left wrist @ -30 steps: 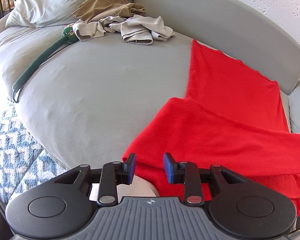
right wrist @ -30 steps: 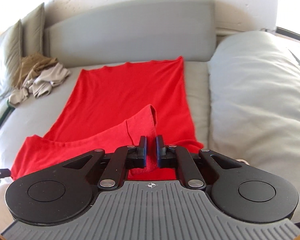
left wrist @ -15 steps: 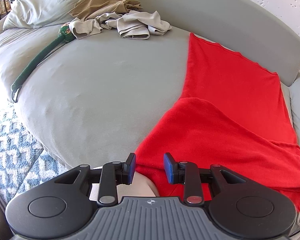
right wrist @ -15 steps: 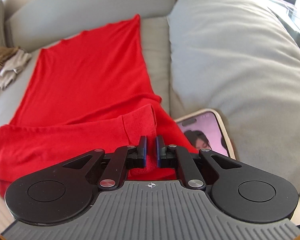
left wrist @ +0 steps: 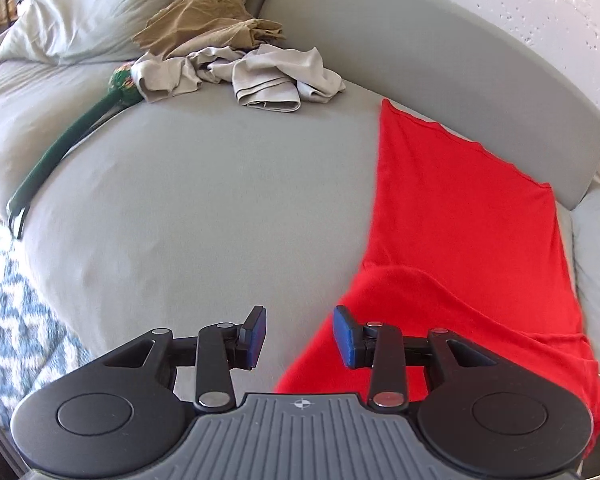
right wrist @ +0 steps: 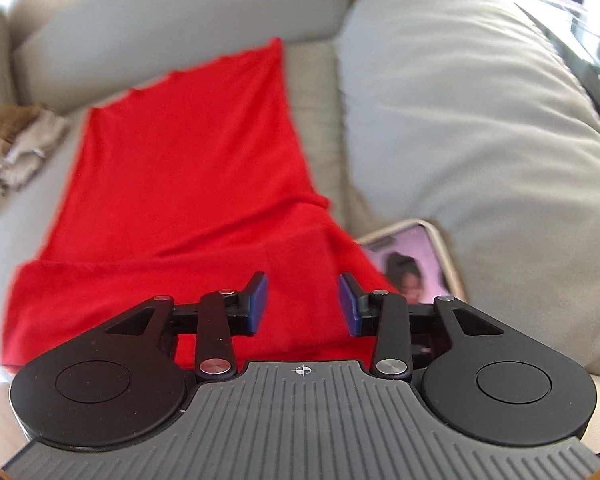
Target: Fold clothes
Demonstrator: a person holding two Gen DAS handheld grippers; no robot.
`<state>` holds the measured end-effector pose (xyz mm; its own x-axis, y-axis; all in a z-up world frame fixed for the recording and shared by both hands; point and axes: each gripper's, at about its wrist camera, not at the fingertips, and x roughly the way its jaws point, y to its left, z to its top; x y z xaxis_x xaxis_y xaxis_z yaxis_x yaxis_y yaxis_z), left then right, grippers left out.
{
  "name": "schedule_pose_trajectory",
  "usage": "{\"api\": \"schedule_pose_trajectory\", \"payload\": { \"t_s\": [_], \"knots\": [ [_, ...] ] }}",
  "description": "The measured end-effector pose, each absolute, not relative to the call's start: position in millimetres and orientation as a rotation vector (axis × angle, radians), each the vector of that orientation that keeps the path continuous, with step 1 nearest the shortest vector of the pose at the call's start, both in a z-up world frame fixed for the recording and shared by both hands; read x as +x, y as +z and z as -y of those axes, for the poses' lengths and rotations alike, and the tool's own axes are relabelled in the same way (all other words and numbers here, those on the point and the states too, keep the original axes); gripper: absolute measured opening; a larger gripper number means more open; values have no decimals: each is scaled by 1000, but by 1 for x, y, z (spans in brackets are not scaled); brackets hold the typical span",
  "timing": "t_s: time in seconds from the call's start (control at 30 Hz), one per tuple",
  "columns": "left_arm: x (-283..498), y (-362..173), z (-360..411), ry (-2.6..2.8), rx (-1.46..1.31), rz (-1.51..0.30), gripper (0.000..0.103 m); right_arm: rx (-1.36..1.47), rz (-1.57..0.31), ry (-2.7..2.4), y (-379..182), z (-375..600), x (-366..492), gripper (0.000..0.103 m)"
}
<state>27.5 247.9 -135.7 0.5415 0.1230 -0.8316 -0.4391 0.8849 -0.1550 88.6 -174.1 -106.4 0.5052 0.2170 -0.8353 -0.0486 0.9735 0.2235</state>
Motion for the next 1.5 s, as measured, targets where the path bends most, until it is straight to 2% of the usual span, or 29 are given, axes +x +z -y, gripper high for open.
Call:
{"api": "schedule_pose_trajectory", "payload": {
  "t_s": [0.07, 0.17, 0.33, 0.4, 0.43, 0.47, 0.53, 0.63, 0.87, 1.03, 1.17, 1.2, 1.23, 1.33, 1.43, 1.5],
  "knots": [
    [40, -147, -257, 299, -406, -973, 35, 258, -1044, 308, -105, 160, 89, 42],
    [58, -162, -272, 236, -494, -1002, 35, 334, -1122, 489, -120, 130, 93, 37],
    [82, -178, -290, 215, -621, -1010, 34, 237, -1196, 455, -151, 98, 96, 36],
    [91, -181, -284, 164, -616, -1034, 32, 237, -1238, 425, -160, 99, 96, 30],
    [95, -182, -281, 138, -613, -1045, 32, 222, -1242, 415, -161, 99, 95, 22],
    [99, -183, -278, 113, -610, -1057, 31, 205, -1246, 412, -161, 99, 95, 21],
    [105, -181, -258, 74, -471, -1111, 27, 189, -1253, 412, -162, 99, 95, 21],
    [104, -174, -232, 49, -261, -1133, 27, 171, -1257, 411, -163, 100, 94, 21],
    [112, -165, -251, 80, -403, -1034, 25, 132, -1251, 411, -159, 97, 92, 22],
    [142, -173, -237, 72, -312, -1134, 25, 144, -1256, 408, -160, 96, 94, 22],
    [160, -177, -214, 64, -129, -1214, 25, 137, -1255, 407, -160, 95, 93, 22],
    [163, -178, -207, 57, -58, -1236, 22, 137, -1255, 406, -160, 94, 93, 22],
    [163, -178, -200, 52, 18, -1251, 9, 138, -1254, 406, -160, 93, 93, 22],
    [162, -175, -195, 72, 138, -1245, 8, 144, -1255, 407, -161, 94, 93, 22],
    [159, -171, -235, 173, -111, -1175, 9, 153, -1256, 408, -162, 94, 94, 22],
    [150, -171, -268, 301, -245, -1083, 2, 159, -1256, 409, -162, 95, 94, 22]
  ]
}}
